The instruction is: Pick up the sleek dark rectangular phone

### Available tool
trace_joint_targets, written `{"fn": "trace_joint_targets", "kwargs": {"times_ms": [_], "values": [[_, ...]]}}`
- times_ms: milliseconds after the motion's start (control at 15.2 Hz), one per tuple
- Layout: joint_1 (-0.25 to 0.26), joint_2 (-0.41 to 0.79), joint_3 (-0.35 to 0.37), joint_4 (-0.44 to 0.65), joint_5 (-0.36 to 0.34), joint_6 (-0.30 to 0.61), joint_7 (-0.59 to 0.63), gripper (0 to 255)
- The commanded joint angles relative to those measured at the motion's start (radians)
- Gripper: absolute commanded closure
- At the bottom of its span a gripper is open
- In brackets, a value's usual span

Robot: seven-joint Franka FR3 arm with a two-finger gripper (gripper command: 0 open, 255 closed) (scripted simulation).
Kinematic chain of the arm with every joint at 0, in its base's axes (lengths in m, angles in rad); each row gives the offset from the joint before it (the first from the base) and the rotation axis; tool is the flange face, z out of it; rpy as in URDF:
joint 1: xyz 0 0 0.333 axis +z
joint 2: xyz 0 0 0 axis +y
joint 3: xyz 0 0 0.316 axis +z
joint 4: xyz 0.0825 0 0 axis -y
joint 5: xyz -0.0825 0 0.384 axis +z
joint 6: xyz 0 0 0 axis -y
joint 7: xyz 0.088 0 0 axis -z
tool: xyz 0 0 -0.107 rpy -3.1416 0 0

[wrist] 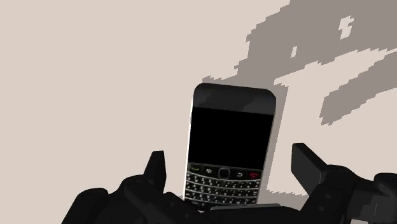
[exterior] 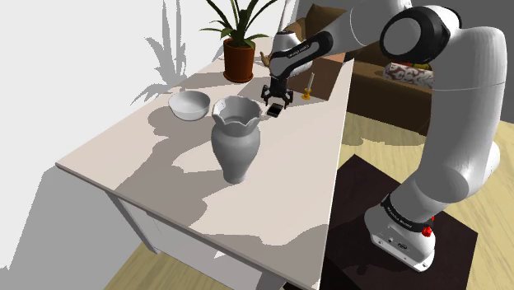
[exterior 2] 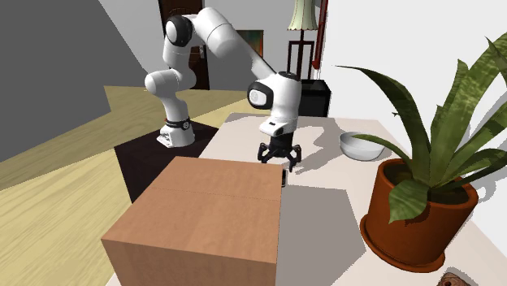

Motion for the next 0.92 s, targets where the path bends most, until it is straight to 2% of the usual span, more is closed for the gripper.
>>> {"fn": "trace_joint_targets", "kwargs": {"times_ms": [0, 264, 330, 858], "values": [[0.001, 0.018, -0.001, 0.001, -0.001, 0.017, 0.003, 0], [0.001, 0.04, -0.002, 0.0, -0.003, 0.041, 0.005, 0], [0.001, 0.04, -0.003, 0.0, -0.003, 0.04, 0.005, 255], [0.001, 0.041, -0.002, 0.001, -0.003, 0.041, 0.005, 255]]}}
